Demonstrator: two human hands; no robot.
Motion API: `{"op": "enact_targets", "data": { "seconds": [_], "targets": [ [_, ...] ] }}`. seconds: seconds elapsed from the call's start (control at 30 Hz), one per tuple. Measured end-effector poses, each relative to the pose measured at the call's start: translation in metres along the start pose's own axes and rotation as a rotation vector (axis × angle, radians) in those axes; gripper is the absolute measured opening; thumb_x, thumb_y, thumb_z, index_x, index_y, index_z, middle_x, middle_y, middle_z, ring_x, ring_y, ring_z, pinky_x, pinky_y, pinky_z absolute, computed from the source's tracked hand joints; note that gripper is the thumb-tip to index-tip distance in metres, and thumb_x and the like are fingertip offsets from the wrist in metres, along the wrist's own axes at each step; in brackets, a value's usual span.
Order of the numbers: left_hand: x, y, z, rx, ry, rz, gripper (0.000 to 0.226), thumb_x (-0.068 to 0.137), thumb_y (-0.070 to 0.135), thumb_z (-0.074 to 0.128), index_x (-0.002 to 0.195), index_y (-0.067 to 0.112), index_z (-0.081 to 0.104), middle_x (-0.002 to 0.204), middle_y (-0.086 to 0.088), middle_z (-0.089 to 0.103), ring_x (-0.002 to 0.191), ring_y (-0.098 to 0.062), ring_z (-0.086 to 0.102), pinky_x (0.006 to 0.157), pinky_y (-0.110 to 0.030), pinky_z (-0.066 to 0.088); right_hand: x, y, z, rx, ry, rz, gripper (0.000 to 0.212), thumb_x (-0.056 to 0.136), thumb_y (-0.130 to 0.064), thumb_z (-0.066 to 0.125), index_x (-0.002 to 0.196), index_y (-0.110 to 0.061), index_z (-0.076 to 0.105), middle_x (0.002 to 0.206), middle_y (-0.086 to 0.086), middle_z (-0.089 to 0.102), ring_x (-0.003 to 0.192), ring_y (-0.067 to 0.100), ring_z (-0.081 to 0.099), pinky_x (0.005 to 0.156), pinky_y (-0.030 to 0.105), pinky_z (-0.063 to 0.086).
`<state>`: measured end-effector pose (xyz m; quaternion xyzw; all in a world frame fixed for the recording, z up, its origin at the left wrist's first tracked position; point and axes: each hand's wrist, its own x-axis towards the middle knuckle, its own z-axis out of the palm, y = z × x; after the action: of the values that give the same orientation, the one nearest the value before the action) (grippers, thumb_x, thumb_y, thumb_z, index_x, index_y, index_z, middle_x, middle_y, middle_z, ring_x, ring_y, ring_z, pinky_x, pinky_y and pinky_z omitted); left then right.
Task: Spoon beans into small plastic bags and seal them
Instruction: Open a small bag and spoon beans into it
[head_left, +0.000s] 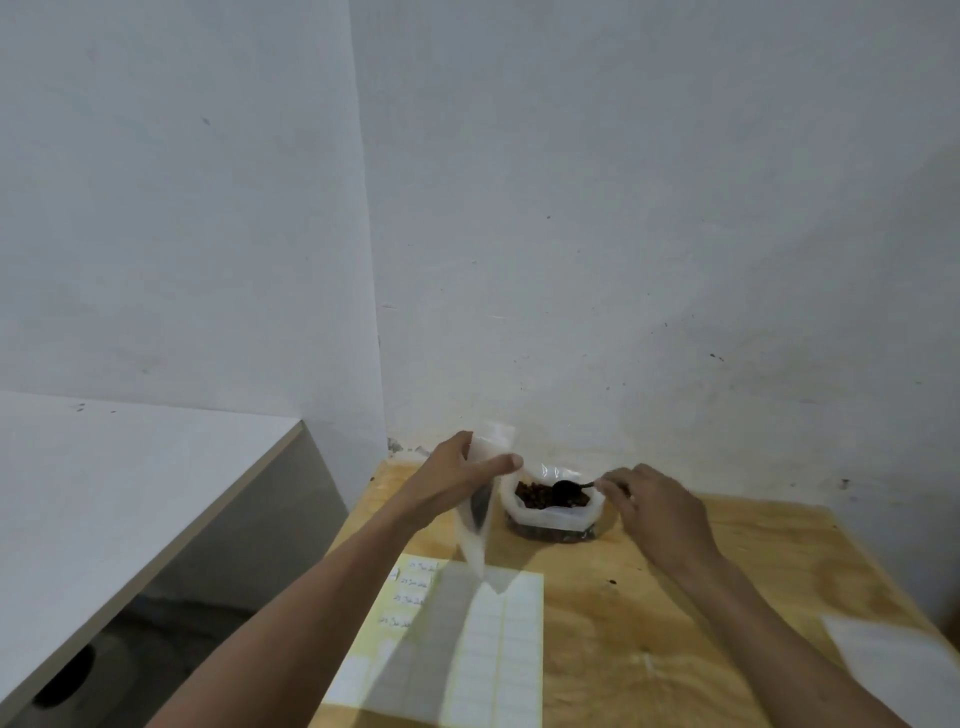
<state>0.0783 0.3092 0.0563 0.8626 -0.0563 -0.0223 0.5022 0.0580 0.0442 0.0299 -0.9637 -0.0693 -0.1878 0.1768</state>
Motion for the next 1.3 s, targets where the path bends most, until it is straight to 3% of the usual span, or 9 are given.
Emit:
{"op": "enact_targets", "data": {
  "seconds": [0.13,0.2,0.27,0.37,0.5,0.63,0.73,1.03,1.3],
  "targets": [
    [-0.002,0.011,-0.002,-0.462,-0.07,-0.003,0.052,0.096,0.051,0.053,0.124,0.009,0.065,0.11,-0.002,0.076,0.1,-0.014,0.07,0.095,-0.036,0.052,-0.011,0.001,0.001,-0.227,-0.215,-0.274,0.035,0.101,-0.041,0.05,0.135,-0.042,0.058,0.131,-0.012,0.054,0.101,0.012,0.063,0.07,0.024,0.048],
    [-0.004,0.018,-0.001,-0.655,-0.069,-0.063,0.068,0.088,0.052,0.049,0.128,-0.002,0.063,0.121,-0.019,0.071,0.107,-0.027,0.069,0.102,-0.045,0.05,-0.01,0.003,-0.002,-0.2,-0.405,-0.296,0.065,0.091,-0.028,0.06,0.151,-0.04,0.038,0.151,-0.01,0.033,0.128,0.015,0.045,0.09,0.022,0.042],
    [-0.007,0.024,0.002,-0.834,-0.086,-0.084,0.072,0.089,0.047,0.044,0.127,-0.011,0.062,0.128,-0.031,0.064,0.111,-0.038,0.066,0.109,-0.05,0.044,-0.007,-0.004,-0.011,0.011,-0.511,-0.173,0.081,0.086,-0.021,0.063,0.156,-0.034,0.025,0.157,-0.009,0.019,0.143,0.013,0.024,0.106,0.023,0.033],
    [-0.011,0.033,0.011,-1.004,-0.144,-0.076,0.071,0.094,0.041,0.032,0.124,-0.016,0.063,0.13,-0.038,0.059,0.119,-0.046,0.061,0.113,-0.051,0.042,0.0,-0.027,-0.028,0.503,-0.419,0.003,0.059,0.096,-0.023,0.055,0.151,-0.033,0.037,0.149,-0.012,0.037,0.133,0.008,0.038,0.102,0.028,0.041],
    [-0.014,0.044,0.026,-0.956,-0.061,-0.038,0.059,0.098,0.035,0.027,0.104,-0.002,0.073,0.099,-0.021,0.075,0.095,-0.034,0.072,0.081,-0.037,0.059,0.009,-0.05,-0.038,0.851,-0.379,0.135,0.031,0.097,-0.037,0.061,0.127,-0.036,0.055,0.111,-0.011,0.074,0.099,0.003,0.07,0.085,0.028,0.054],
    [-0.003,0.048,0.033,-0.828,0.054,-0.012,0.042,0.095,0.038,0.049,0.104,0.005,0.073,0.105,-0.016,0.073,0.09,-0.028,0.071,0.089,-0.045,0.054,0.009,-0.049,-0.037,1.009,-0.265,0.266,0.046,0.084,-0.039,0.079,0.123,-0.02,0.064,0.097,0.0,0.079,0.084,0.01,0.076,0.068,0.022,0.056],
    [-0.001,0.046,0.036,-0.702,0.241,0.065,0.027,0.098,0.021,0.064,0.094,-0.004,0.073,0.09,-0.013,0.076,0.081,-0.026,0.071,0.073,-0.036,0.057,0.008,-0.046,-0.038,1.041,-0.208,0.282,0.031,0.085,-0.028,0.08,0.111,-0.015,0.069,0.092,0.004,0.077,0.078,0.011,0.076,0.063,0.022,0.057],
    [-0.003,0.055,0.039,-0.674,0.201,0.064,0.013,0.092,0.007,0.072,0.091,-0.004,0.078,0.08,-0.014,0.075,0.075,-0.021,0.07,0.082,-0.039,0.063,0.03,-0.046,-0.058,1.102,-0.21,0.296,0.048,0.074,-0.038,0.087,0.112,-0.013,0.072,0.099,0.002,0.08,0.091,0.02,0.077,0.09,0.039,0.06],
    [-0.008,0.062,0.038,-0.64,0.18,0.058,0.013,0.09,0.004,0.074,0.091,-0.008,0.077,0.095,-0.027,0.075,0.084,-0.033,0.073,0.083,-0.043,0.063,0.036,-0.05,-0.056,1.085,-0.194,0.364,0.022,0.071,-0.024,0.089,0.084,-0.008,0.08,0.084,0.006,0.08,0.083,0.022,0.075,0.082,0.035,0.059]
  ]
}}
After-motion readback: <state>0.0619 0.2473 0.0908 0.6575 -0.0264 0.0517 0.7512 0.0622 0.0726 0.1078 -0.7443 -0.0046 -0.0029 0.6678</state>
